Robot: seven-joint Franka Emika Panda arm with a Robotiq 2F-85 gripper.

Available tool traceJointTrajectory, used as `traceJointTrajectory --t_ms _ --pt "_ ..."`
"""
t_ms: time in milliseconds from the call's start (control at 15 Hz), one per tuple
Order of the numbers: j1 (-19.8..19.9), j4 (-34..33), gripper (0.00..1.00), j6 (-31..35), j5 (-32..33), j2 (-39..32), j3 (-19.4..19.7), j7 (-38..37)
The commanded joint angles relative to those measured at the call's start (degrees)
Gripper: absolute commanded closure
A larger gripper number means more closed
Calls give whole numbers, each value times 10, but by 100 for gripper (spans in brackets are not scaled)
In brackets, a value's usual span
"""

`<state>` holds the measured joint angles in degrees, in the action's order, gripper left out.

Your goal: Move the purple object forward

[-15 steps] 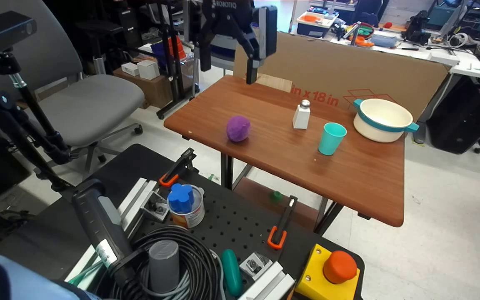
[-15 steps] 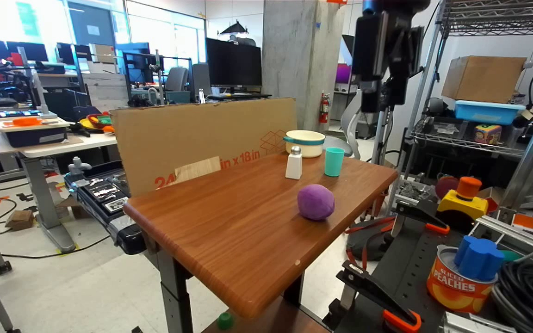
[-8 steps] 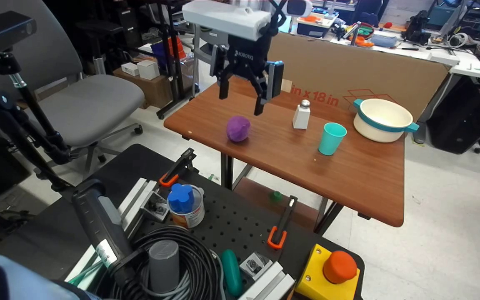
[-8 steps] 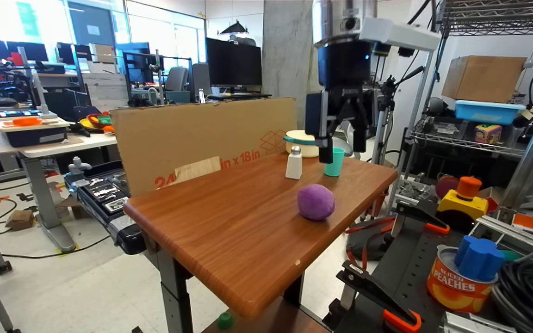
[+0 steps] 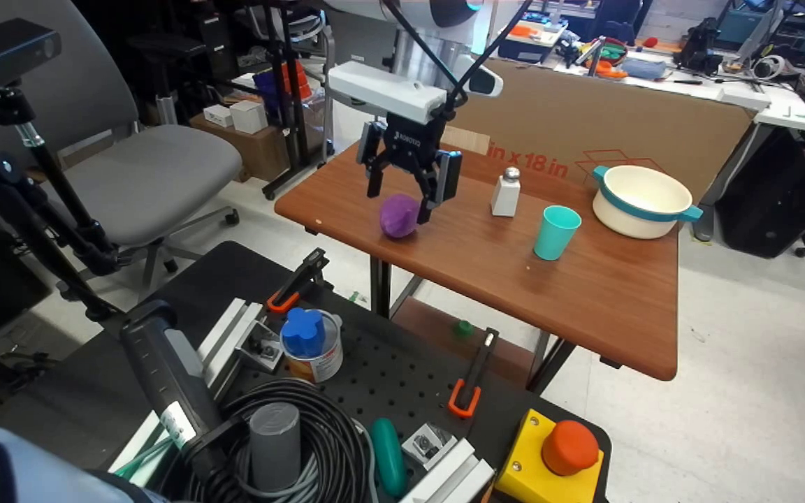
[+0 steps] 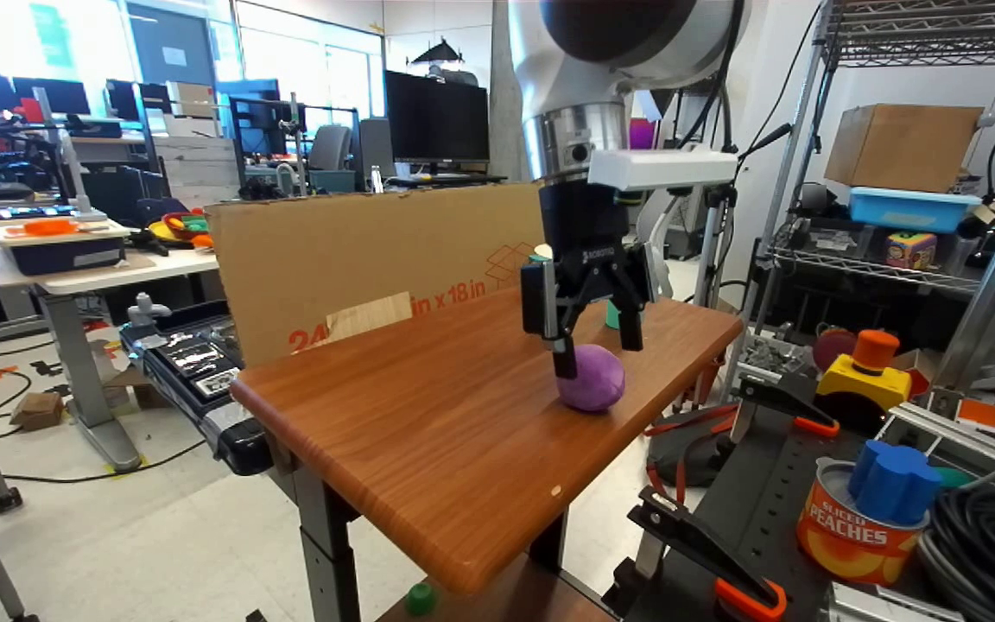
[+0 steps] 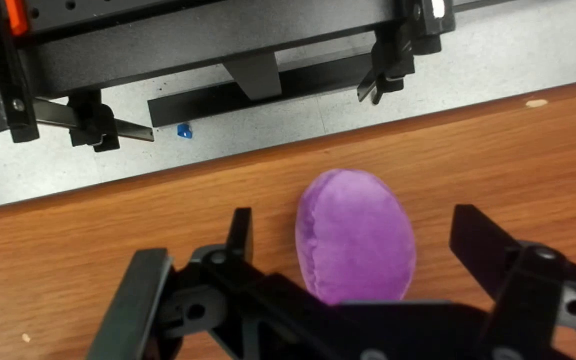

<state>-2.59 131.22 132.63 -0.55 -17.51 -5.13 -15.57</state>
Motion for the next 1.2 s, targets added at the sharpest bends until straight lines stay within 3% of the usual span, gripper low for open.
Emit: traceJointTrajectory --t_ms 0,333,600,800,933,1133 --pt "-20 -56 26 -15 3 -61 22 -22" --pt "-28 -63 65 -33 -7 -48 23 -18" --pt "-22 -75 91 -42 -60 2 -5 17" --pt "-23 -147 96 -57 -130 8 -23 13" --pt "-23 -202 94 -58 -164 -6 -27 12" --pt "-27 -278 94 -46 -161 -50 -20 11"
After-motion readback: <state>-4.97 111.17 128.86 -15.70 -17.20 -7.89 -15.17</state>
